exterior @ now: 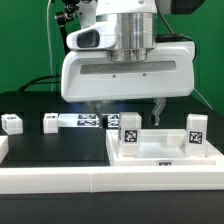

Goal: Assemble square table

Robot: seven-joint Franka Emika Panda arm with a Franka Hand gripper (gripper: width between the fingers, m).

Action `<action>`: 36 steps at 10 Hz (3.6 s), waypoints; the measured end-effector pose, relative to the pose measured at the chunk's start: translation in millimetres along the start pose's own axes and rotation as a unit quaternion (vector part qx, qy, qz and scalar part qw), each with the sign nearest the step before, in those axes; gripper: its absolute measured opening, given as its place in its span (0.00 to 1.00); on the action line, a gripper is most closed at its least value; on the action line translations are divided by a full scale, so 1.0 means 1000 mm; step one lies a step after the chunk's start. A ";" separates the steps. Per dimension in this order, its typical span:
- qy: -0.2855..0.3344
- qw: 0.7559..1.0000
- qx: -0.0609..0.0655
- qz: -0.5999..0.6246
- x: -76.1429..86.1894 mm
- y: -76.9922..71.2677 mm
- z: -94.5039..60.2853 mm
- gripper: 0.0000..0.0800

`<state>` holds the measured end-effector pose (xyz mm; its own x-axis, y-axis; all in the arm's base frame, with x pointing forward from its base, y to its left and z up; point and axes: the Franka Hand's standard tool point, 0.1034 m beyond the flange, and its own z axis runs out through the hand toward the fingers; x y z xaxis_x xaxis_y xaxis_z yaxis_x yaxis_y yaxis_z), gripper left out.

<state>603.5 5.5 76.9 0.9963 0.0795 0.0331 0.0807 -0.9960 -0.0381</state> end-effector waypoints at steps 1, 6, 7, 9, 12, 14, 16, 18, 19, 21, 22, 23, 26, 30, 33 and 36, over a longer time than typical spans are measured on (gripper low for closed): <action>0.000 1.000 0.000 0.003 0.000 0.000 0.000 0.80; 0.000 1.000 0.000 0.019 0.000 0.000 0.000 0.36; 0.000 1.000 0.000 0.024 0.000 0.000 0.000 0.36; 0.000 0.994 0.002 0.110 0.000 0.000 0.000 0.36; 0.002 0.968 0.004 0.252 -0.001 0.000 0.000 0.36; 0.009 0.936 0.007 0.353 -0.002 0.000 0.001 0.36; 0.019 0.903 0.010 0.429 0.000 0.000 0.001 0.36; 0.023 0.863 0.011 0.505 0.001 -0.002 0.002 0.36; 0.023 0.844 0.012 0.535 0.001 -0.003 0.002 0.36; 0.023 0.771 0.016 0.636 0.001 -0.006 0.002 0.36; 0.025 0.741 0.019 0.671 0.001 -0.006 0.002 0.36; 0.026 0.719 0.021 0.694 0.002 -0.007 0.002 0.36; 0.015 0.684 0.025 0.728 0.002 -0.005 0.002 0.36; 0.012 0.728 0.023 0.685 0.002 -0.005 0.001 0.76; 0.026 0.822 0.024 0.568 0.005 0.000 0.000 0.81; 0.028 0.880 0.021 0.473 0.005 0.000 0.000 0.81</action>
Offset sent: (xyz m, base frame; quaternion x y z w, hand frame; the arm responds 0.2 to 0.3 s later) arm 0.0000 0.0000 0.0000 0.0000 0.0000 0.0000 1.0000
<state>608.1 5.4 76.6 0.6149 -0.7885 0.0156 -0.7826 -0.6125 -0.1109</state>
